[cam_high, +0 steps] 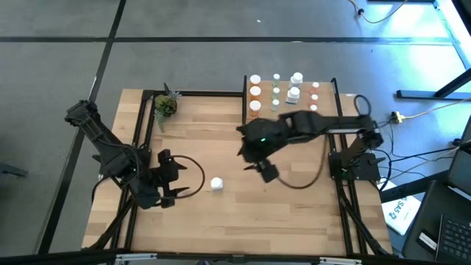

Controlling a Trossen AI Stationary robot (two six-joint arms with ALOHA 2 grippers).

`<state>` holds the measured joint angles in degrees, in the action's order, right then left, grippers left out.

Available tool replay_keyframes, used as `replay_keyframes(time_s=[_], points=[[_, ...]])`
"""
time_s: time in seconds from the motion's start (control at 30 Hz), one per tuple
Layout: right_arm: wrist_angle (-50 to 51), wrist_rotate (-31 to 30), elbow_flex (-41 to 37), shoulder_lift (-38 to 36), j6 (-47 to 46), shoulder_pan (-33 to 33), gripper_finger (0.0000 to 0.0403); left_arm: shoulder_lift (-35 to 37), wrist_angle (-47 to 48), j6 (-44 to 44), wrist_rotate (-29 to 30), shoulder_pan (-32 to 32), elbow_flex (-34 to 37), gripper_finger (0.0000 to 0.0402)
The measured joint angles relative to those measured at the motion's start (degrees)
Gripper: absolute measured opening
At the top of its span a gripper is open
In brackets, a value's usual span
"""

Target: Pick and place medicine bottles onto shelf by color

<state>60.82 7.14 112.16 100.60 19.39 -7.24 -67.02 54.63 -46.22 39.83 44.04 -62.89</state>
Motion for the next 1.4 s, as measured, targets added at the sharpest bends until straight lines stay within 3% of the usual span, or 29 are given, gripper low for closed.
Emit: replay_keyframes(time_s=[0.5,1.2,1.4], points=[[-11.57,0.02,-0.02,15.09,-1.11,-2.13,0.0243,0.00,0.04,-1.83,1.06,3.60,0.00,0.0318],[-17.93,0.41,-0.02,25.88,-3.82,-2.13,0.0243,-0.02,0.42,-3.34,2.72,6.05,0.00,0.0318],[-19.26,-0.01,-0.04,25.94,-5.67,-2.10,0.0243,-0.04,0.39,-3.34,2.72,6.05,0.00,0.0318]])
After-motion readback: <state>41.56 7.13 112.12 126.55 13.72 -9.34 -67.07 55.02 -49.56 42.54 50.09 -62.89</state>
